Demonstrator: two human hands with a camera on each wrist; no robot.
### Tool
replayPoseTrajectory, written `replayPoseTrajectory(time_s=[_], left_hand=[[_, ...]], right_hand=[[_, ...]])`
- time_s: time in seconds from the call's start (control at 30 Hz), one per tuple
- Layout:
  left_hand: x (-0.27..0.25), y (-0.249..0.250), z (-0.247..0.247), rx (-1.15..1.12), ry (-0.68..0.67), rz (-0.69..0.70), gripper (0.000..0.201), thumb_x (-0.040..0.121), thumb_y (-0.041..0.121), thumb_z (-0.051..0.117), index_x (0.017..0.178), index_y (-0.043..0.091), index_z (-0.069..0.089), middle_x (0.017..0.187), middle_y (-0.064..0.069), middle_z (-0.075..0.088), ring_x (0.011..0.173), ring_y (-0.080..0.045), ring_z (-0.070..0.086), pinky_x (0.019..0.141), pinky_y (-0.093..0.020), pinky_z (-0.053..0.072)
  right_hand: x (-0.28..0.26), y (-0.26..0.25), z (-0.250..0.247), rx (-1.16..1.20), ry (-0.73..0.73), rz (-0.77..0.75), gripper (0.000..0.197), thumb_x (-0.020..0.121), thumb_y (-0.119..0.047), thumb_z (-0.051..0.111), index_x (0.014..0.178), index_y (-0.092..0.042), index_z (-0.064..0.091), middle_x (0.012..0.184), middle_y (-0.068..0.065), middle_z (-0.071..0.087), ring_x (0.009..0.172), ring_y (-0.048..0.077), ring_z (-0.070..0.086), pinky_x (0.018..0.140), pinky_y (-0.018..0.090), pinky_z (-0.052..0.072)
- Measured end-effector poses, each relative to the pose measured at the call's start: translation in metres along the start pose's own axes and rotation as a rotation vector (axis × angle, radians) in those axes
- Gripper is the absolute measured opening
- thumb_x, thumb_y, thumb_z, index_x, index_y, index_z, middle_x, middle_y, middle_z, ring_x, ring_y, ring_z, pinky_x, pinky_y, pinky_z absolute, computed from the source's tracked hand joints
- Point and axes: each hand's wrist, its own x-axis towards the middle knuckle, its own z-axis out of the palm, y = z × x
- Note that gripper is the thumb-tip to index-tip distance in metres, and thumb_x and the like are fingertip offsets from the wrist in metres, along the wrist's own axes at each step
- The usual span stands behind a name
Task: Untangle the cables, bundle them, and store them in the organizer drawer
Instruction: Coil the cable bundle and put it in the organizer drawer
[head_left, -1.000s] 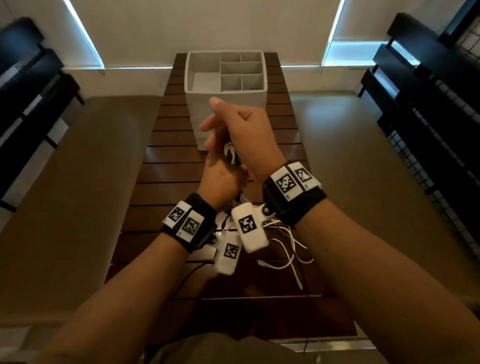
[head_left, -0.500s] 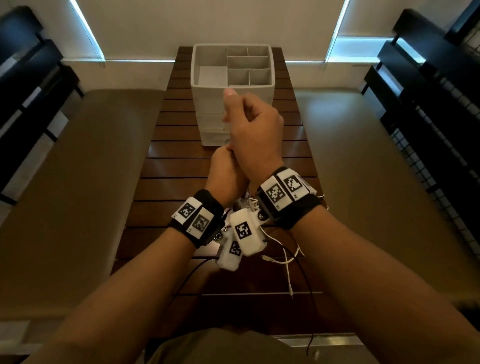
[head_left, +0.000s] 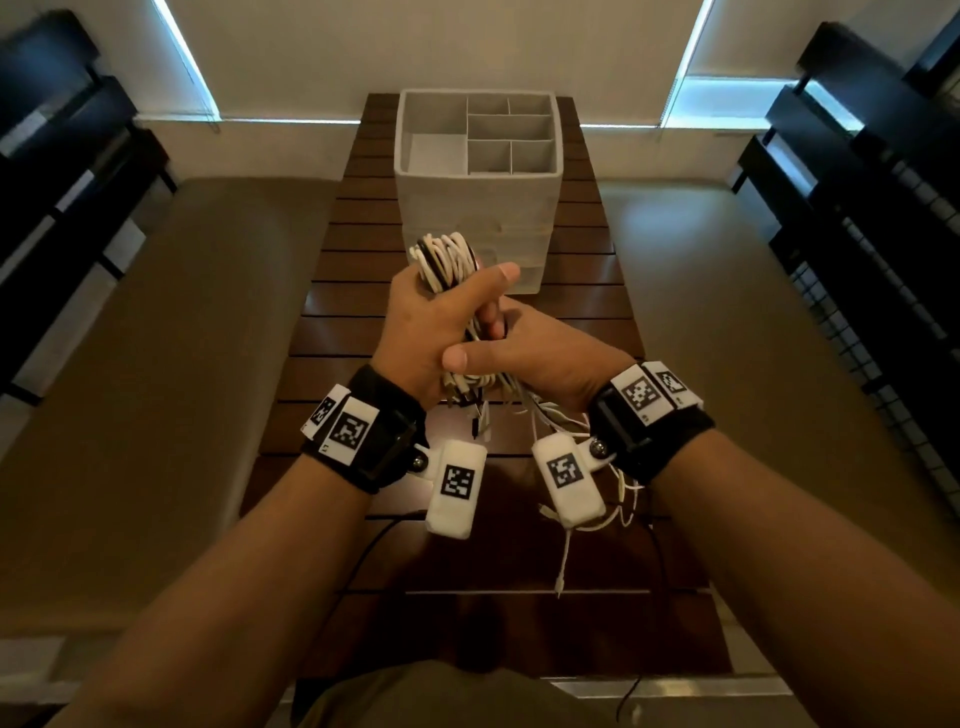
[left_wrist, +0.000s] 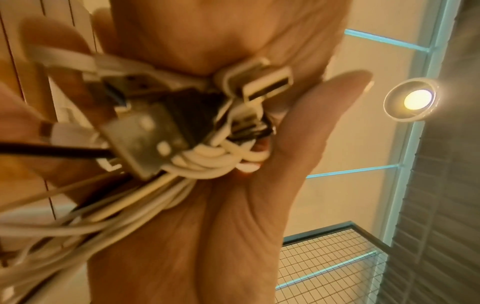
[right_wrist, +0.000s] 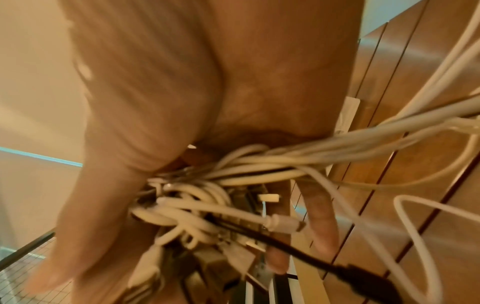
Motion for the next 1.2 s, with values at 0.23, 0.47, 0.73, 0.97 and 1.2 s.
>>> replayPoseTrajectory(time_s=[0.23,0.47,0.73,0.97,1.2], left_hand=[[-0.001,0.000,-0.002,-0.110,0.017,-0.041,0.026,0.092,0.010,0.079,0.076,0.011,0.058,0.065,-0.007,0.053,0.056,-0.021,0.059,0.061,-0.034,0.055],[-0.003,0.002,-0.004,-0.051,-0.117,0.007,0.039,0.096,0.009,0.073,0.065,0.014,0.050,0.052,-0.006,0.038,0.044,-0.024,0.043,0.056,-0.038,0.047],[0.003,0.003,-0.015,0.009,-0.104,-0.017,0.038,0.096,0.007,0.070,0.065,0.013,0.049,0.053,-0.007,0.034,0.043,-0.022,0.038,0.052,-0.034,0.046],[0.013,0.006,-0.051,-0.116,-0.042,-0.089,0.039,0.097,0.008,0.068,0.066,0.018,0.048,0.054,-0.001,0.033,0.041,-0.014,0.037,0.051,-0.031,0.044],[0.016,0.021,-0.072,-0.201,0.011,-0.080,0.039,0.097,0.008,0.067,0.067,0.019,0.046,0.052,0.004,0.033,0.040,-0.011,0.034,0.050,-0.028,0.040]], right_hand=[[-0.009,-0.004,0.000,0.051,-0.101,0.068,0.043,0.092,-0.001,0.068,0.130,-0.017,0.055,0.112,0.005,0.077,0.108,0.020,0.074,0.089,0.032,0.060],[-0.007,0.010,0.005,-0.227,-0.008,0.182,0.047,0.088,-0.026,0.082,0.104,0.012,0.060,0.059,0.006,0.050,0.041,0.012,0.039,0.039,0.022,0.031],[-0.004,0.017,0.011,-0.263,0.049,0.135,0.026,0.086,-0.027,0.085,0.097,-0.013,0.066,0.070,0.002,0.063,0.054,0.018,0.054,0.050,0.033,0.045],[-0.014,0.032,-0.015,-0.726,0.052,0.134,0.012,0.096,-0.025,0.072,0.089,-0.019,0.064,0.080,0.000,0.072,0.069,0.010,0.064,0.067,0.020,0.048],[-0.037,0.024,-0.040,-0.806,0.104,0.202,0.022,0.107,-0.028,0.052,0.096,-0.011,0.062,0.076,-0.002,0.063,0.062,0.010,0.057,0.063,0.029,0.049]])
